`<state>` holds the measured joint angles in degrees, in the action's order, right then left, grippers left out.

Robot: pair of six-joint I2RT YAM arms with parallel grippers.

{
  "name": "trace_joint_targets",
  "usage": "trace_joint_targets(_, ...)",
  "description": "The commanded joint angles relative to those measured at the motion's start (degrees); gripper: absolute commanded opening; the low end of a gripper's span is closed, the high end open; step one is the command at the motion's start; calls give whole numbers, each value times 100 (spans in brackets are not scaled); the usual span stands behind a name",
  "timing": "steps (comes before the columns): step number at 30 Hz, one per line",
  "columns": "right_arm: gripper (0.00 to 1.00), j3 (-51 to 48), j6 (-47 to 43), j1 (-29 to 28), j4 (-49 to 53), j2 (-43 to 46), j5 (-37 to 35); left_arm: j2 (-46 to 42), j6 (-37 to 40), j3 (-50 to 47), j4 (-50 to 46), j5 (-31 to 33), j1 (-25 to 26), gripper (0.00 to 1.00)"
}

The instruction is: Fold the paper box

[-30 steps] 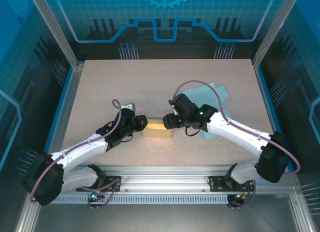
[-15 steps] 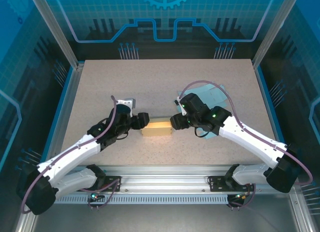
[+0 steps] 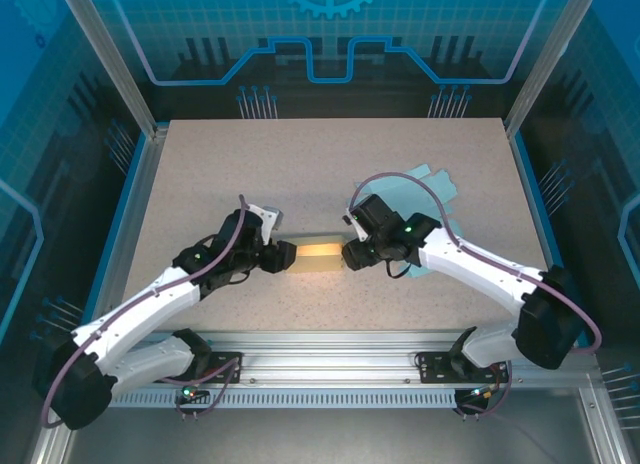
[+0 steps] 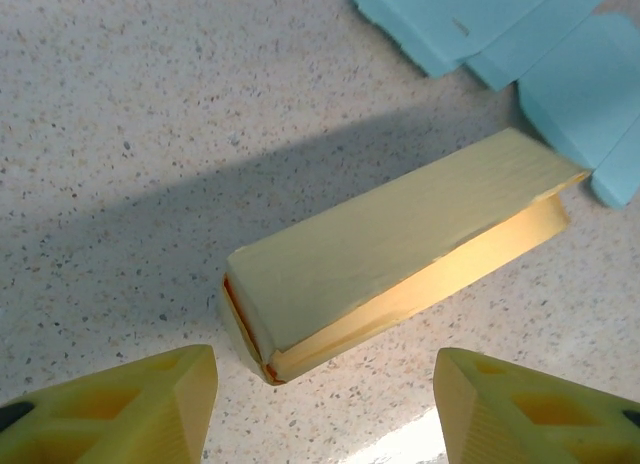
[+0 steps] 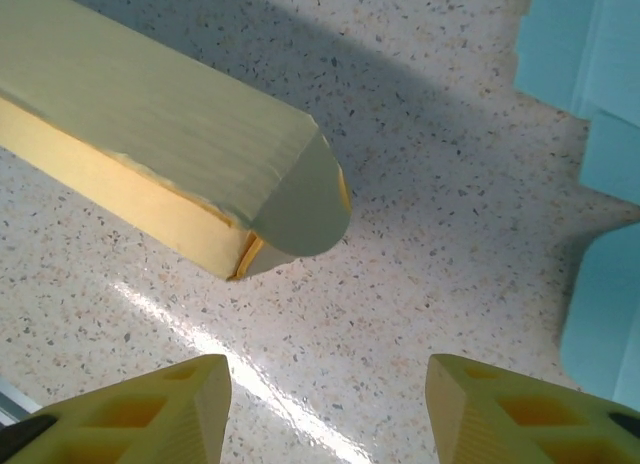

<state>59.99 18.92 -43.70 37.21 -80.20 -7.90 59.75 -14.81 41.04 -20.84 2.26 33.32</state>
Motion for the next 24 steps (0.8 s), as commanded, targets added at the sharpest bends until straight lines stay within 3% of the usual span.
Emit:
trace_joint_targets(1, 55, -22, -125, 57, -287, -206, 108, 262, 84, -96, 192, 27, -35, 60)
trace_joint_targets(12, 48, 31, -188, 61, -610, -659, -275, 836, -317, -140, 720, 97, -36, 61)
trace_joint_targets(24, 20, 110, -283, 56, -995, -620, -485, 1098, -269, -140, 801, 204, -41, 57)
